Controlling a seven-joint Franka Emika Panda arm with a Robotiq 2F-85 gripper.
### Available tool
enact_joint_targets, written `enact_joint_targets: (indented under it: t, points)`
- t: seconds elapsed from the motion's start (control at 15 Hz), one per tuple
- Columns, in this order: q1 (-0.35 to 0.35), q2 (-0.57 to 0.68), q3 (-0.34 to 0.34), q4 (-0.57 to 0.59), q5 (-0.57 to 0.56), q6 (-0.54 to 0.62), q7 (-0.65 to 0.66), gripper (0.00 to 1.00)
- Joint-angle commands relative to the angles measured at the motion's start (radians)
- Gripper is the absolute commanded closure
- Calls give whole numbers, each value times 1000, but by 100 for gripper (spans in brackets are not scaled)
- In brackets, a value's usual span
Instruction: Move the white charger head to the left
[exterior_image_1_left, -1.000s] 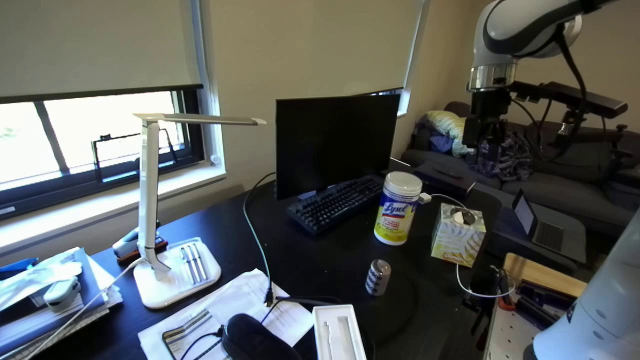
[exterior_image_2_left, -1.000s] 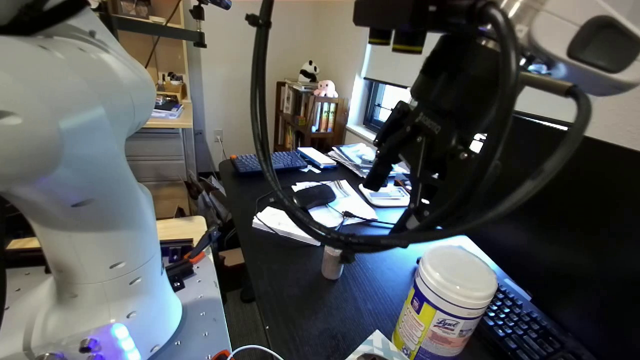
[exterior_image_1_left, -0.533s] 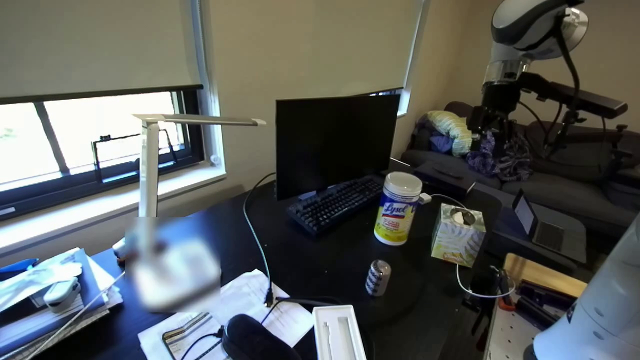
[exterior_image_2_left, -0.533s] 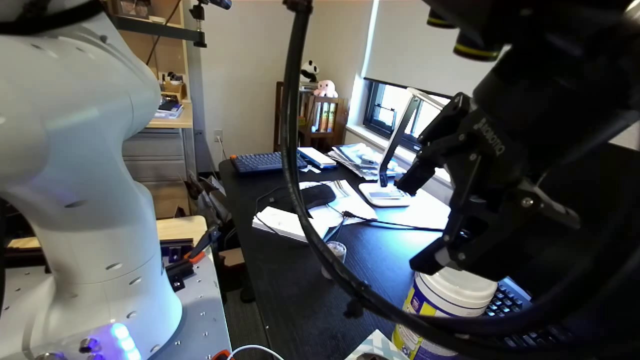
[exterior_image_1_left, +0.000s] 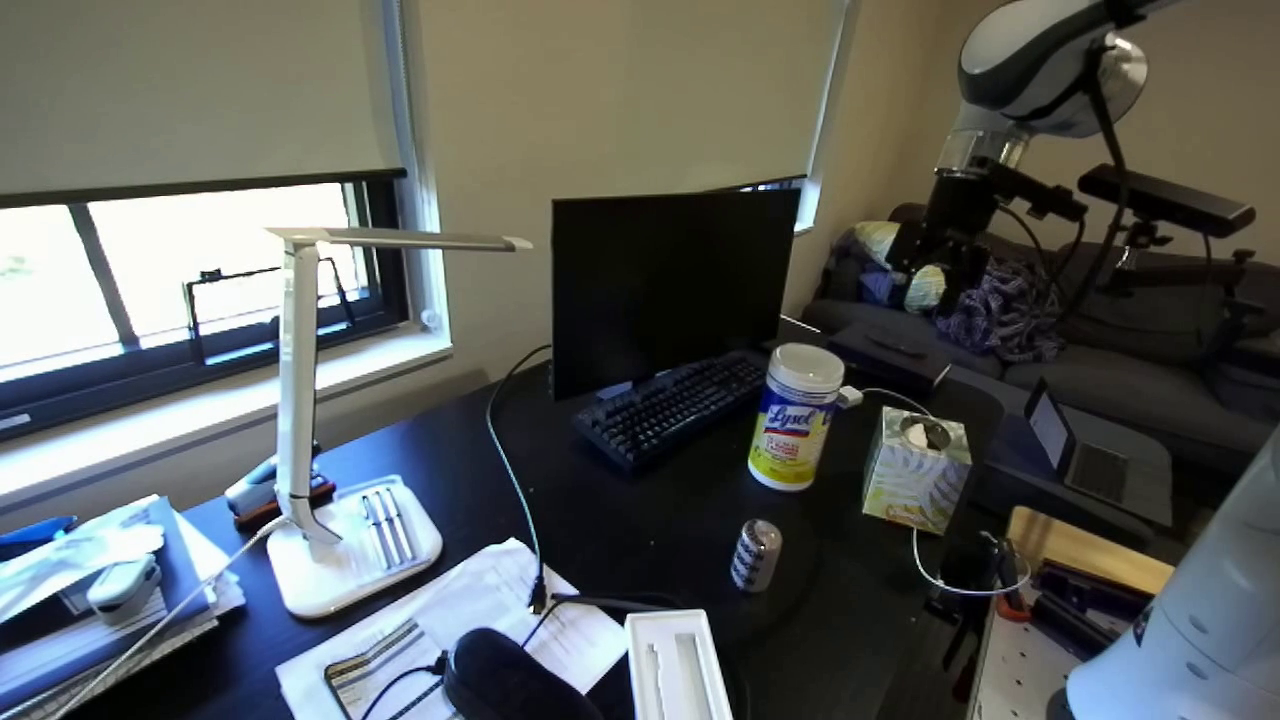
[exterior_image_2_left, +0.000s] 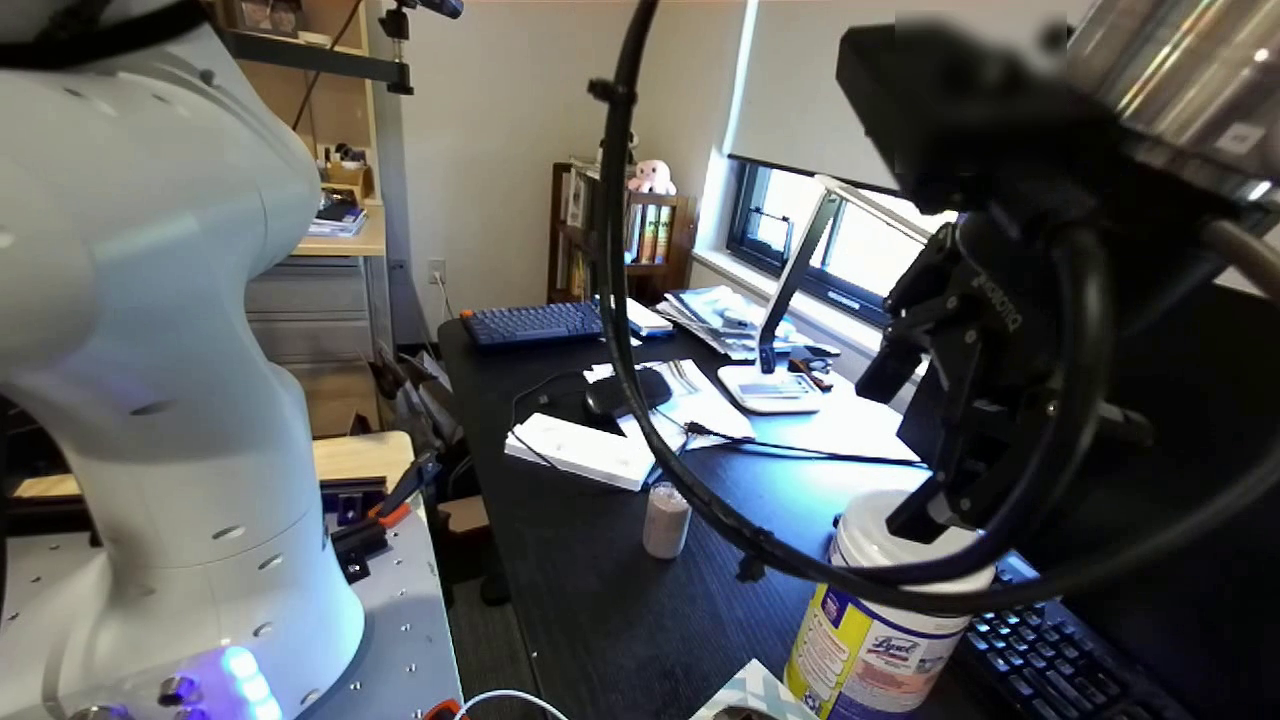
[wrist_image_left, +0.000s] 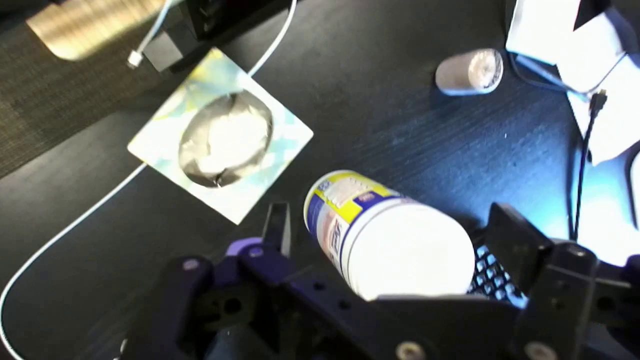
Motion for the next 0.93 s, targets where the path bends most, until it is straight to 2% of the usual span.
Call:
enact_joint_targets:
  t: [0.0,0.13,0.4,0.53,0.67,0.73,0.87]
  points:
    - [6,16,70,-80,79,267,134,0]
    - [11,70,99,-93,90,432,209,0]
    - [-55,154,92,-77,11,559,376,0]
    - [-100,196,82,-61,-48,566,457,0]
    - [-139,231,64,-41,-110,525,538,0]
    - [-108,186,64,-74,-63,545,457,0]
    - [-117,197,56,-72,-71,546,462,0]
